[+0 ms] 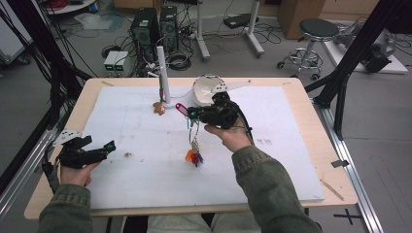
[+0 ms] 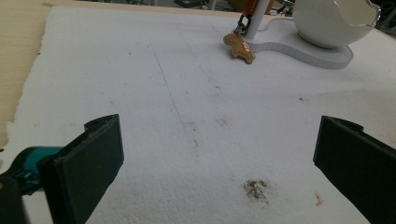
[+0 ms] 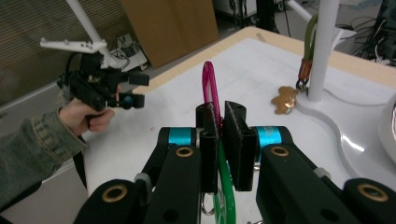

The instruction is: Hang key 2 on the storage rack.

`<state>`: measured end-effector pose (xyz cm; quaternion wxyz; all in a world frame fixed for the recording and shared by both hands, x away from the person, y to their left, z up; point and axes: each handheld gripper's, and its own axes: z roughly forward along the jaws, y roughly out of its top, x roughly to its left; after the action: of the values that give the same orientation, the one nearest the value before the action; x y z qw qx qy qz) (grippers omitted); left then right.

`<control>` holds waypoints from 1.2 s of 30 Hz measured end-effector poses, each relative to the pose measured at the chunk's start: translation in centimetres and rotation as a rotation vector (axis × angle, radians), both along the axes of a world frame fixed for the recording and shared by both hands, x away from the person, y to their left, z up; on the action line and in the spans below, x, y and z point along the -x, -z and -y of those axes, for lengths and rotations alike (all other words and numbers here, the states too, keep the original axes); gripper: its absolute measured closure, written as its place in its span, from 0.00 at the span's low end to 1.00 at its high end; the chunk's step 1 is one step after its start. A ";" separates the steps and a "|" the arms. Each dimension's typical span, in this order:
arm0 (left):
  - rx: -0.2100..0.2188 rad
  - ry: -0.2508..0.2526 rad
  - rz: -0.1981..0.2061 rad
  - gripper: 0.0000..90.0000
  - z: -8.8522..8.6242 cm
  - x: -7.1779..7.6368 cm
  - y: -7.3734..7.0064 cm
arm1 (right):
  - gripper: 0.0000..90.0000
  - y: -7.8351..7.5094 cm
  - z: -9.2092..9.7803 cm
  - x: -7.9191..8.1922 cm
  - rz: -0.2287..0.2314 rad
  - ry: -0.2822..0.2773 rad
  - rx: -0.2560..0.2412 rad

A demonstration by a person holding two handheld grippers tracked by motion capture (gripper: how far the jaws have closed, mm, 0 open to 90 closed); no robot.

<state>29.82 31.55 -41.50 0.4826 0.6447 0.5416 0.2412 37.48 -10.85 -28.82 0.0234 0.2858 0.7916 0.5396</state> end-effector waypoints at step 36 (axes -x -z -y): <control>0.016 0.000 -0.011 0.02 -0.1 -0.2 0.1 | 0.94 -4.1 -3.9 -7.0 -0.031 0.145 0.000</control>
<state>29.98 31.69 -41.59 0.4848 0.6422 0.5461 0.2333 44.50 -6.97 -24.77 0.0501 0.3509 0.7691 0.5317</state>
